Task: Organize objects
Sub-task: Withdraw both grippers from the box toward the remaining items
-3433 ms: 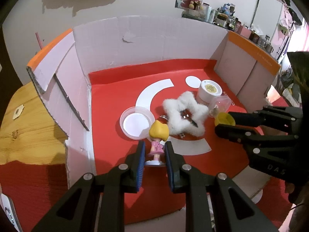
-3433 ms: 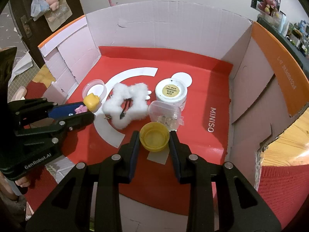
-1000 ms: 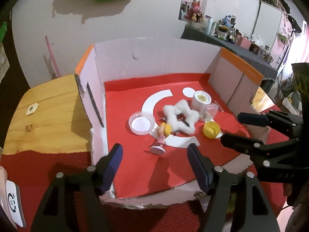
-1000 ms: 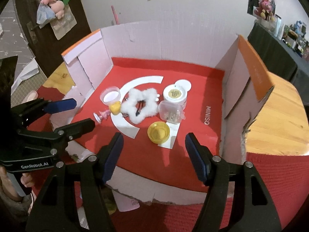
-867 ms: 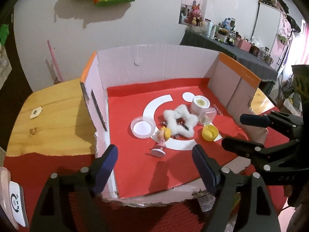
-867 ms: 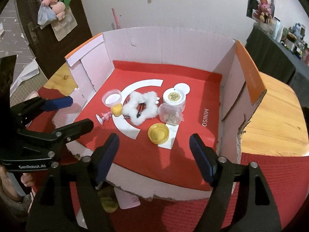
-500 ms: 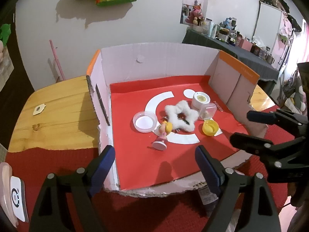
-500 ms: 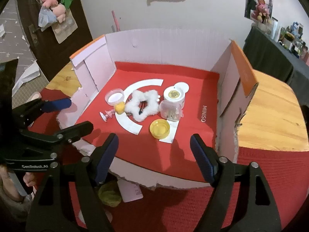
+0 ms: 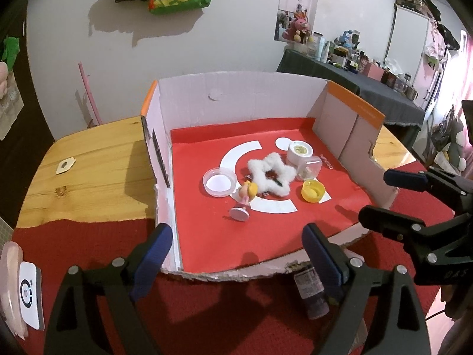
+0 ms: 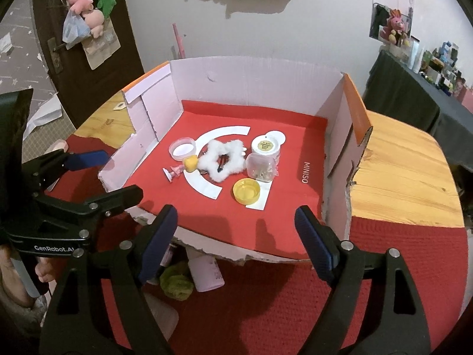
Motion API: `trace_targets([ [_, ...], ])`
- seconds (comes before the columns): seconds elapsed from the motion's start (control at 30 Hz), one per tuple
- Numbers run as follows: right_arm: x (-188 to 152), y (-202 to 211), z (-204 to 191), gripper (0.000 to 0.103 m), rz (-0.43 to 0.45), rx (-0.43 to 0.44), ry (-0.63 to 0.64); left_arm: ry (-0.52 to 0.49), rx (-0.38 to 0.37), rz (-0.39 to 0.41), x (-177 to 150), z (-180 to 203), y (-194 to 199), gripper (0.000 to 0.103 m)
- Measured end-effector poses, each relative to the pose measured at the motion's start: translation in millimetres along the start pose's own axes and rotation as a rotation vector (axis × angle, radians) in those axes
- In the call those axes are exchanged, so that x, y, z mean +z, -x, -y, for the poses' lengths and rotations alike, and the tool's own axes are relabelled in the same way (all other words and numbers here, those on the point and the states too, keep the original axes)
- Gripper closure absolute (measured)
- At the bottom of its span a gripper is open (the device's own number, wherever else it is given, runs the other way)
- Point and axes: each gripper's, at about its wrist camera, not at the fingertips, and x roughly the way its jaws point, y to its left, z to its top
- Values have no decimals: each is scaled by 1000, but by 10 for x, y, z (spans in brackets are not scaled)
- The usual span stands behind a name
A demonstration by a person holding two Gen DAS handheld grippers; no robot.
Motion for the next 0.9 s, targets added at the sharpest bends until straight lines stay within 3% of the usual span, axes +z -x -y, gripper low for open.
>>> trace_targets([
  [0.9,-250,244,-139,21,16,6,2,10,-16,18,-166,92,246,8],
])
